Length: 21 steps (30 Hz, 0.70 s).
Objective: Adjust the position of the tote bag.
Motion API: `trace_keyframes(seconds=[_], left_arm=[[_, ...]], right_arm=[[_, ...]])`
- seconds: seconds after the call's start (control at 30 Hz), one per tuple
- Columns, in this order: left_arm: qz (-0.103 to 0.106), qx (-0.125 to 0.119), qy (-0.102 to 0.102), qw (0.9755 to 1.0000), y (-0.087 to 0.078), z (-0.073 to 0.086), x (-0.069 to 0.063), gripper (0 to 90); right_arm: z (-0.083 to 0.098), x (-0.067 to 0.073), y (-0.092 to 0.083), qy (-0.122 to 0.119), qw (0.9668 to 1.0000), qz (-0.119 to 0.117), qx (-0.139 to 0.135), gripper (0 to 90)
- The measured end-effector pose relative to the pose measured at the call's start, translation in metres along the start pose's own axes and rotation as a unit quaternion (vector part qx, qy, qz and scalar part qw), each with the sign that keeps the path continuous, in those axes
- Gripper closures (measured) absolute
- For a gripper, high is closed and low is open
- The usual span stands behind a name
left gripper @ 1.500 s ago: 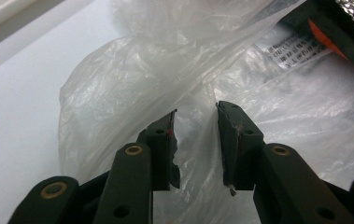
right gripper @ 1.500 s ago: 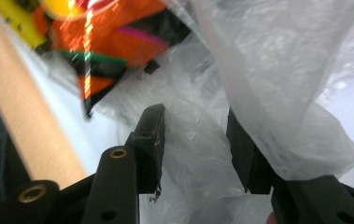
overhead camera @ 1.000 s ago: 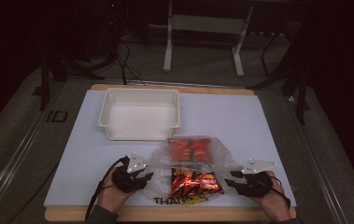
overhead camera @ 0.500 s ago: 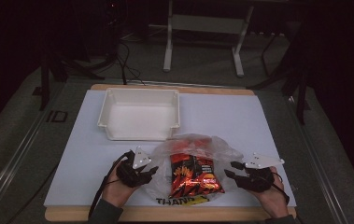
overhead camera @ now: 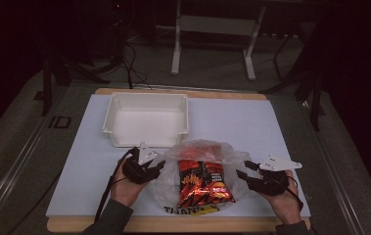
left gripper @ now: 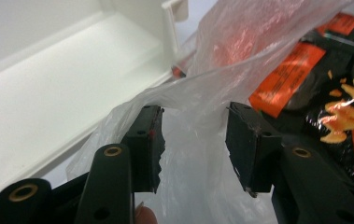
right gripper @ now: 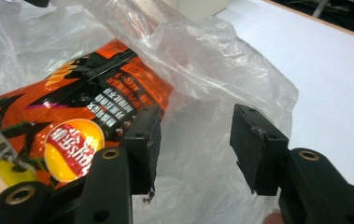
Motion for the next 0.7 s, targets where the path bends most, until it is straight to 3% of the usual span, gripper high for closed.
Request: trace_keyframes(seconds=[0.1, 0.13, 0.4, 0.57, 0.6, 0.63, 0.7], left_arm=[[-0.004, -0.003, -0.005, 1.0000, 0.002, -0.002, 0.002, 56.0], [-0.001, -0.006, -0.015, 0.9999, 0.004, -0.003, 0.003, 56.2], [0.007, -0.010, -0.029, 0.9995, 0.018, -0.008, 0.001, 56.6], [-0.010, -0.019, -0.080, 0.9966, 0.026, -0.008, 0.018, 56.8], [-0.010, -0.019, -0.080, 0.9966, 0.026, -0.008, 0.018, 56.8], [-0.015, -0.017, -0.106, 0.9941, 0.027, -0.006, 0.023, 56.7], [-0.007, -0.017, -0.106, 0.9942, 0.025, -0.006, 0.019, 56.1]], right_arm=[[-0.003, -0.004, 0.003, 0.007, 0.9999, 0.012, -0.005, 51.1], [-0.005, -0.004, 0.004, 0.010, 0.9999, 0.010, -0.006, 50.4], [-0.006, 0.003, 0.029, 0.011, 0.9998, -0.002, 0.013, 44.6], [-0.002, 0.003, 0.043, 0.014, 0.9995, 0.000, 0.030, 42.6], [-0.001, 0.001, 0.045, 0.016, 0.9994, 0.002, 0.030, 42.8], [-0.001, 0.001, 0.046, 0.020, 0.9993, 0.001, 0.030, 42.8], [-0.001, 0.000, 0.047, 0.023, 0.9993, 0.001, 0.031, 42.8]])
Point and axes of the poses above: each handheld gripper's, and its own axes: y roughly forward along the jaws, z roughly out of its underside, x roughly to its left, the point moved 9 cm from there along y, roughly forward along the jaws, and after that the axes turned 4 degrees about -x, right-handed, at the moved point
